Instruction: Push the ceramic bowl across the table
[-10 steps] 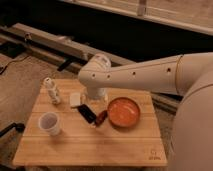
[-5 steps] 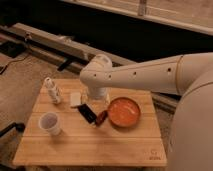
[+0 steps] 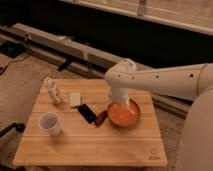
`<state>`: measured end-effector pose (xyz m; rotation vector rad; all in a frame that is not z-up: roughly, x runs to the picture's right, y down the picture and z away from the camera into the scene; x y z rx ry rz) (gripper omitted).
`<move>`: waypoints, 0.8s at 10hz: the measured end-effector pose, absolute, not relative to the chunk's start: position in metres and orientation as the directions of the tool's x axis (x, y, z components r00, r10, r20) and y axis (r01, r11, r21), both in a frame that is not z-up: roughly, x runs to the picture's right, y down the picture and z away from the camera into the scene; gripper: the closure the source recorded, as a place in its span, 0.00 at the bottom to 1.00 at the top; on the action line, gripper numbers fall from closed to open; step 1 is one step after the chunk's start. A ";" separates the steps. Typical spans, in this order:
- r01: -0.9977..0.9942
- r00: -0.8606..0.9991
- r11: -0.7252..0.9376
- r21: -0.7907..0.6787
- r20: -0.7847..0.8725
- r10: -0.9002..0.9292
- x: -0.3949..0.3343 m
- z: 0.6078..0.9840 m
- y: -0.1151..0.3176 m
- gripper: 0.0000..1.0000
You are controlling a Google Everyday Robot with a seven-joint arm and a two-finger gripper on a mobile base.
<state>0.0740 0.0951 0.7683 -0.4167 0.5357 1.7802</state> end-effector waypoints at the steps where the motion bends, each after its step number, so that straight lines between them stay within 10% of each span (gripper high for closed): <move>1: -0.957 -0.290 -0.239 0.164 -0.549 0.784 0.085 0.783 0.101 0.33; 8: -0.932 -0.361 -0.289 0.219 -0.628 0.690 0.113 0.861 0.126 0.33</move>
